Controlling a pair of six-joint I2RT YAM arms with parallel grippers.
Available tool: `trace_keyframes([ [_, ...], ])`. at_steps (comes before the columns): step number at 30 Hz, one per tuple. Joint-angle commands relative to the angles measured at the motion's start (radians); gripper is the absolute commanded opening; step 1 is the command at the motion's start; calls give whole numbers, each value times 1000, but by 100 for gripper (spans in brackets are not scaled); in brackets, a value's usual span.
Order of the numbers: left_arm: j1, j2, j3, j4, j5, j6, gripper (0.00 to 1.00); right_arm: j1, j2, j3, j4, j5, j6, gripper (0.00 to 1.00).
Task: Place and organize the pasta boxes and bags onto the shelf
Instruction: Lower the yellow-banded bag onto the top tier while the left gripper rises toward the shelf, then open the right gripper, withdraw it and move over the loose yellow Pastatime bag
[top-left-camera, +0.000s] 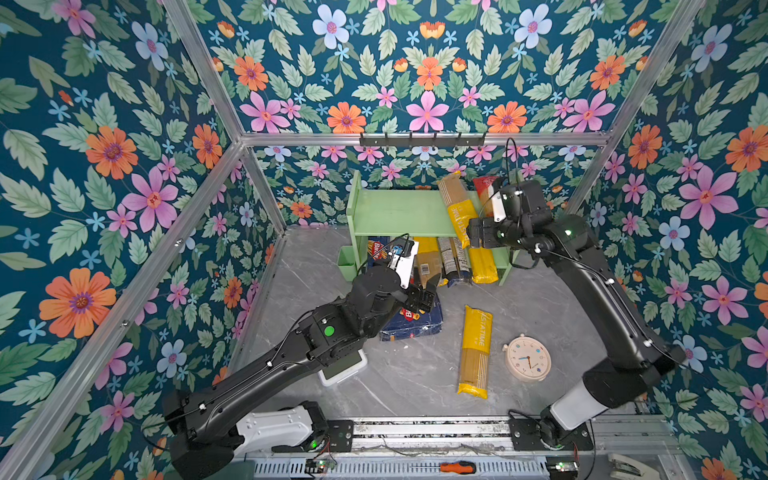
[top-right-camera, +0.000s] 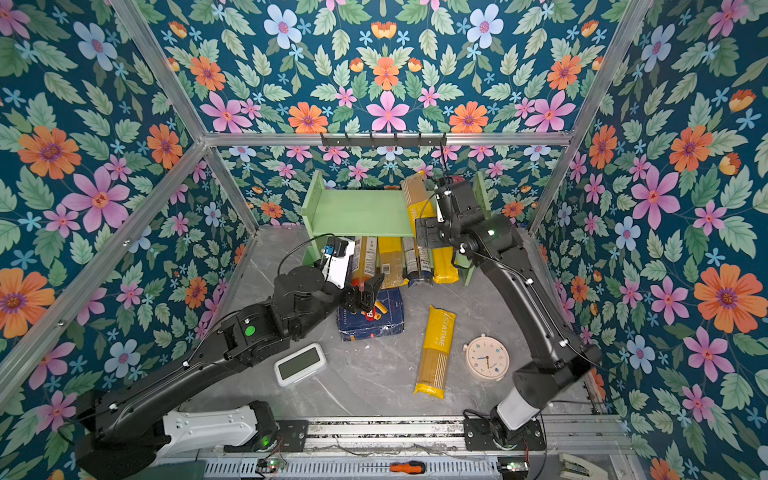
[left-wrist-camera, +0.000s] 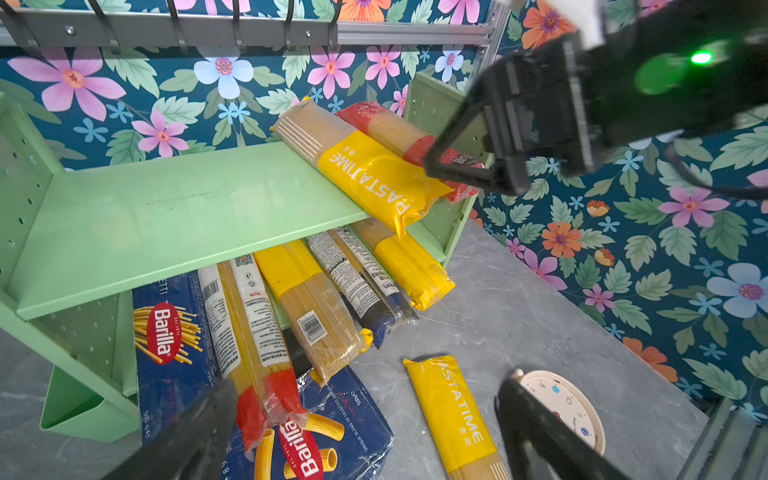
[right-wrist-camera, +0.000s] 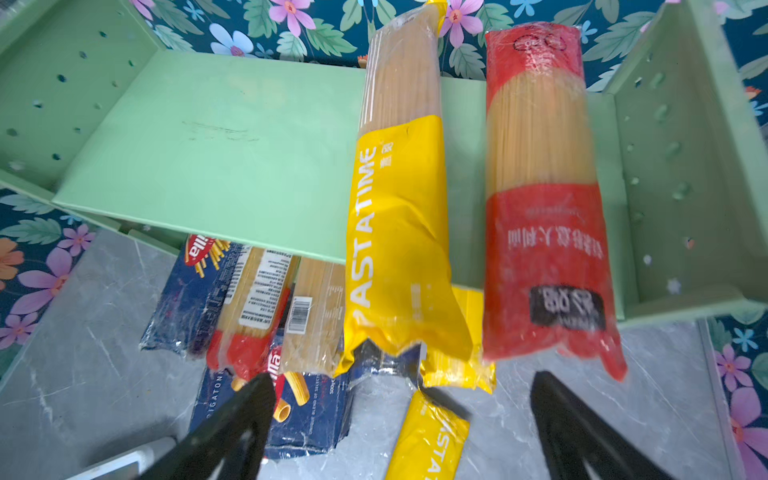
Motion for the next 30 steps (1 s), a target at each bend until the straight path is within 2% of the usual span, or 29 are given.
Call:
trace_keyframes([
  [1, 2, -12, -17, 24, -9, -25, 100, 29, -106, -117, 35, 60, 50, 97],
  [11, 2, -44, -155, 69, 20, -104, 100, 150, -443, -527, 9, 132, 189, 97],
  [21, -6, 8, -250, 116, 96, -169, 100, 154, -669, -795, -65, 124, 274, 97],
  [25, -14, 0, -318, 129, 80, -200, 100, 154, -723, -861, -113, 113, 310, 97],
  [30, -25, -12, -383, 143, 65, -232, 100, 154, -808, -981, -91, 59, 358, 96],
])
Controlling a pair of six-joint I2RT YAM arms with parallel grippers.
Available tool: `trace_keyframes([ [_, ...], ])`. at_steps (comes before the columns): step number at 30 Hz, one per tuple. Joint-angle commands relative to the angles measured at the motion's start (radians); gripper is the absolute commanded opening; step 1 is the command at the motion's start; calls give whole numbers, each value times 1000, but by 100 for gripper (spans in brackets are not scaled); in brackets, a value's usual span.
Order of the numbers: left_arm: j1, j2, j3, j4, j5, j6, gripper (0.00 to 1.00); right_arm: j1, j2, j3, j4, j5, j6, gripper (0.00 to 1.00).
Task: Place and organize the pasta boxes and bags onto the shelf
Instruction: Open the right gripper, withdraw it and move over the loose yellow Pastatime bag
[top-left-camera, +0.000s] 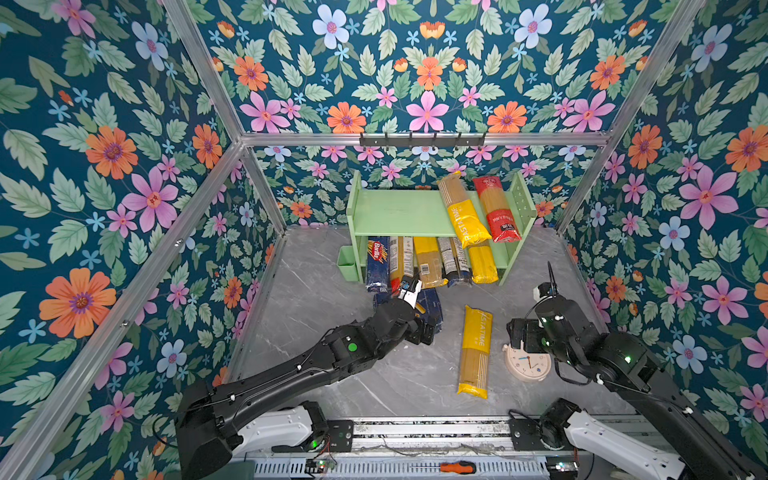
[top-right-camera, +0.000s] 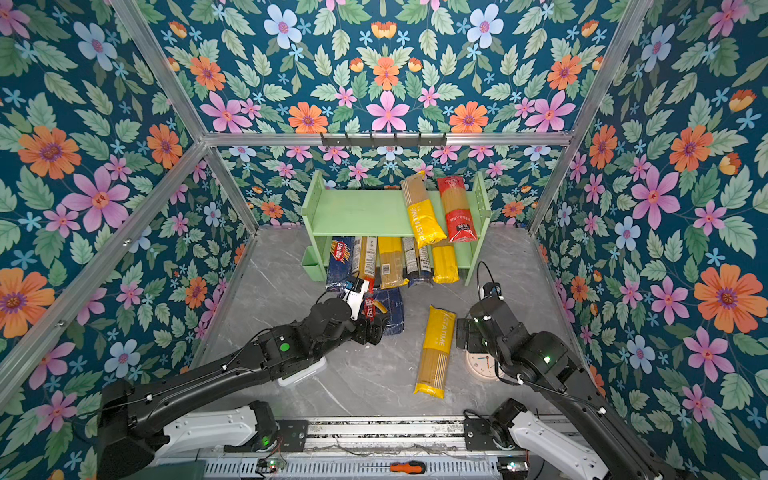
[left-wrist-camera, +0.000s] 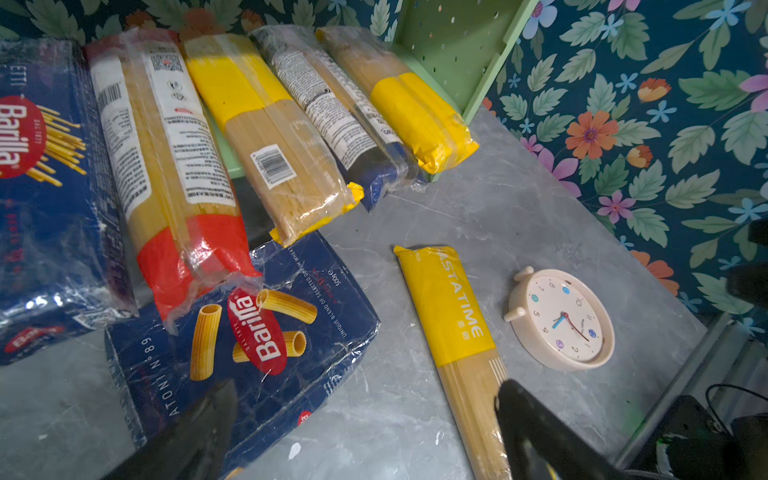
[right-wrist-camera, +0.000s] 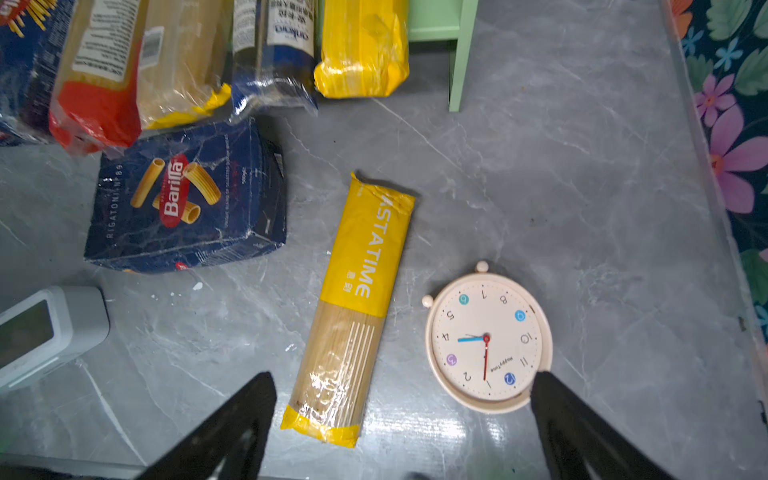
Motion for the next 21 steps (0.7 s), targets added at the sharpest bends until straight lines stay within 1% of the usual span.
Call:
trace_keyframes([
  [1, -6, -7, -29, 45, -9, -30, 100, 0, -38, -55, -5, -28, 51, 96],
  [4, -15, 5, -46, 59, 0, -38, 100, 23, -60, -71, -7, -23, 72, 96],
  [8, -28, 27, -49, 62, -6, -38, 100, 35, -47, -80, -3, -24, 95, 96],
  [12, -31, 19, -67, 74, -20, -46, 100, 49, -32, -155, 55, -69, 133, 95],
  [16, -30, -16, -90, 69, -47, -47, 100, 118, -15, -210, 87, -36, 198, 95],
  [21, -31, -62, -115, 38, -71, -48, 100, 217, 33, -236, 129, 5, 259, 95],
])
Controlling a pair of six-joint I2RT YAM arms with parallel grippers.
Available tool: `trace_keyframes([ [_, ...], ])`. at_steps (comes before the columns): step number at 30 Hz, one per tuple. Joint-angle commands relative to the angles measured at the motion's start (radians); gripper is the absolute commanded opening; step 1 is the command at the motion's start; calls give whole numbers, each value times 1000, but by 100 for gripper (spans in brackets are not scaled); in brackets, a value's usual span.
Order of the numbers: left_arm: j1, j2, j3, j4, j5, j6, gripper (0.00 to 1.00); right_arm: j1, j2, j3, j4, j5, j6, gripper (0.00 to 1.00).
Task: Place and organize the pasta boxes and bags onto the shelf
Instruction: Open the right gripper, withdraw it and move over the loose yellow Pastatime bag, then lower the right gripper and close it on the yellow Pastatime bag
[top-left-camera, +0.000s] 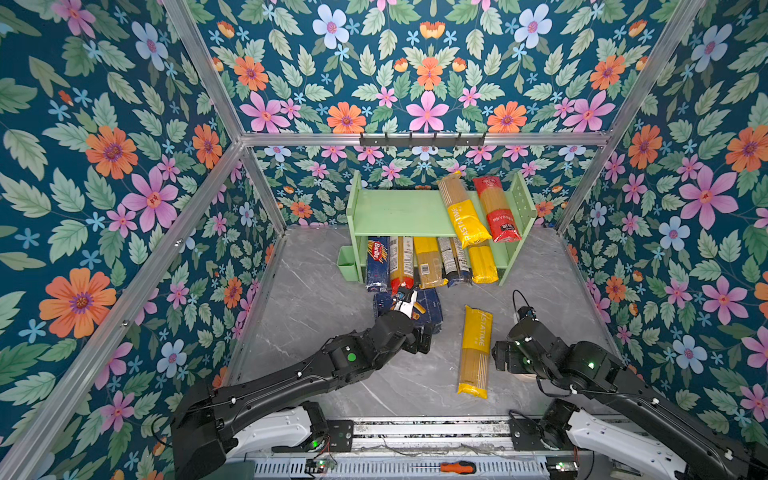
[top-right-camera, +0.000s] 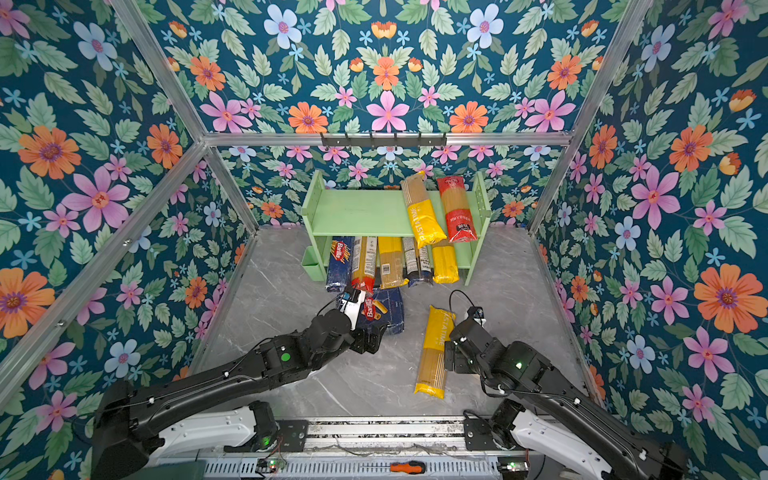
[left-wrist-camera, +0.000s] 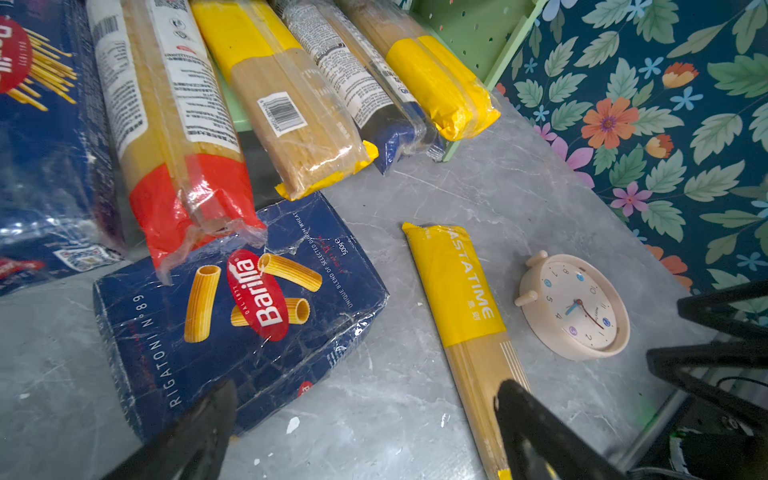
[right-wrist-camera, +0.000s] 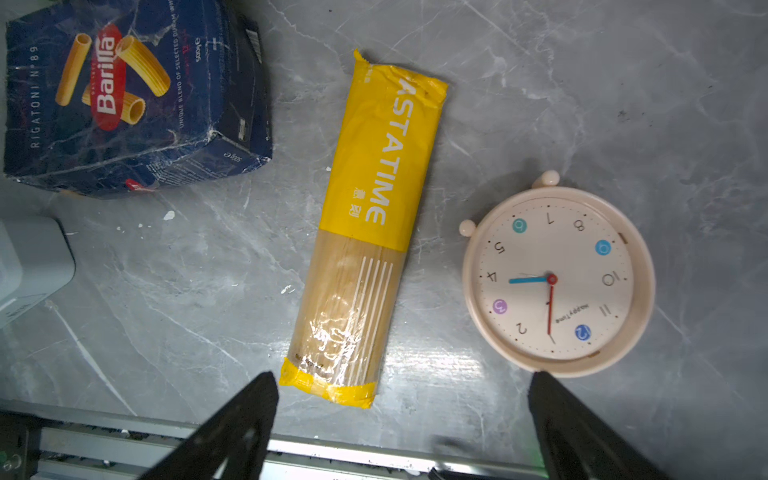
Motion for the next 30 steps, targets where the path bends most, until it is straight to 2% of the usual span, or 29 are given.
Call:
trace_keyframes([
  [1, 1, -26, -13, -13, -38, -2, 100, 53, 36, -7, 47, 55, 69, 95],
  [10, 1, -149, -79, -79, -88, -30, 100, 161, 176, -20, 135, 81, 129, 95],
  [17, 1, -247, -100, -158, -128, -43, 100, 222, 221, -105, 242, 89, 217, 99],
  [30, 1, -283, -109, -185, -137, -48, 100, 419, 463, -160, 359, 260, 432, 99],
])
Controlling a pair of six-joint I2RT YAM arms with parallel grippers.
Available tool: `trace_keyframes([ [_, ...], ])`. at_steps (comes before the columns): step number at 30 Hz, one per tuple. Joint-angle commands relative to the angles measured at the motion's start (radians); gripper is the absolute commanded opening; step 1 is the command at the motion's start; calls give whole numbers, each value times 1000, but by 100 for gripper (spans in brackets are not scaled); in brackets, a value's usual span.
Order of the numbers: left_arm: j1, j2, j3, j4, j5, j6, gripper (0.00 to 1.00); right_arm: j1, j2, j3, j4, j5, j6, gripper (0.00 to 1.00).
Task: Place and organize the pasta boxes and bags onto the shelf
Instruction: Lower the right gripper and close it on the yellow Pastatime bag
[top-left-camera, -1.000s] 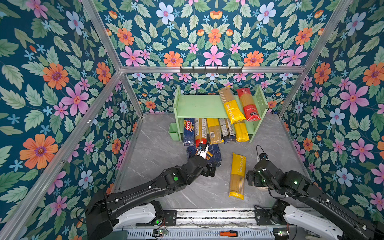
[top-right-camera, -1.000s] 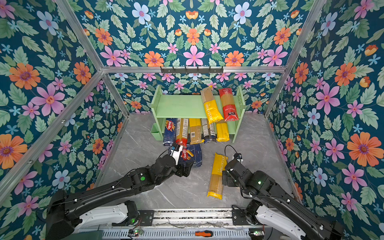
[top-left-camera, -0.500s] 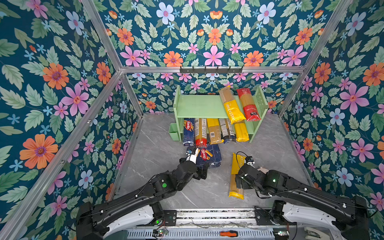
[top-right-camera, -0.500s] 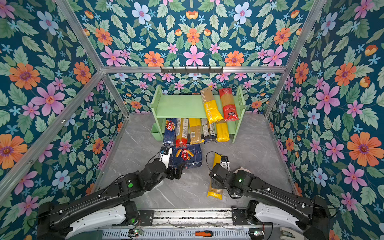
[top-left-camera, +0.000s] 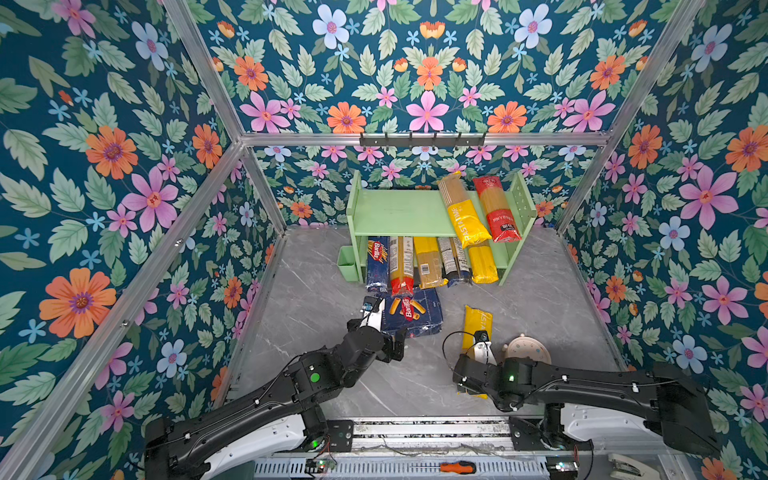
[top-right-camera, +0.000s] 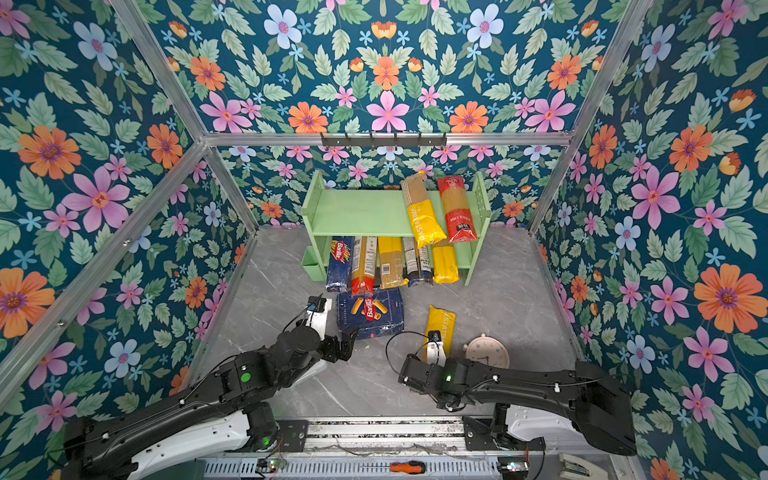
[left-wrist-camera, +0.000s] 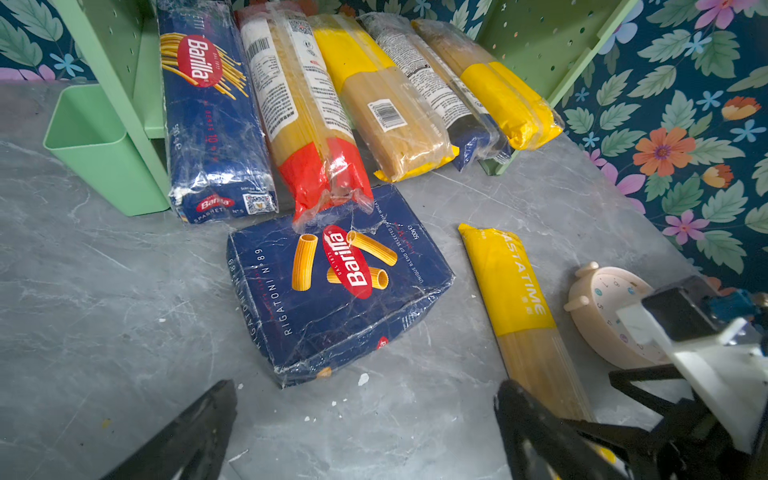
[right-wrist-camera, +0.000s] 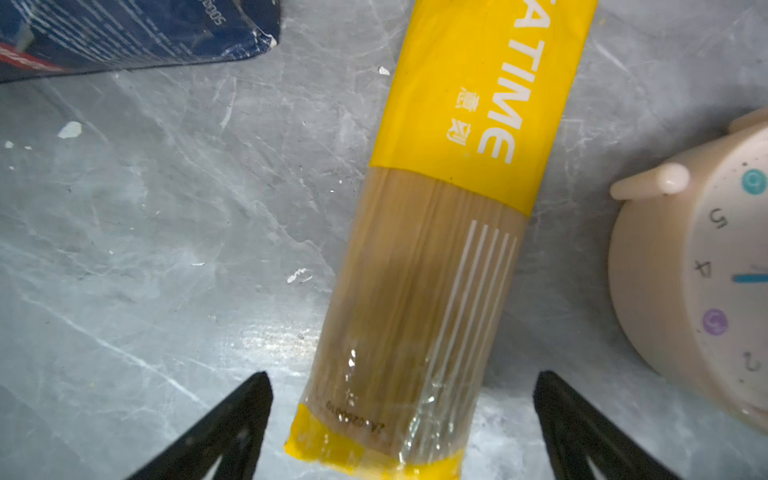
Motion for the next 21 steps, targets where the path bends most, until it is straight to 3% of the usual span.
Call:
trace_keyframes([
  [1, 1, -1, -1, -1, -8, -11, 100, 23, 58, 4, 27, 83, 93, 99],
  [10, 1, -26, -3, -21, -9, -19, 100, 51, 197, -10, 47, 135, 215, 99],
  [21, 1, -33, -1, -31, -7, -29, 100, 73, 256, -130, 235, 117, 294, 99],
])
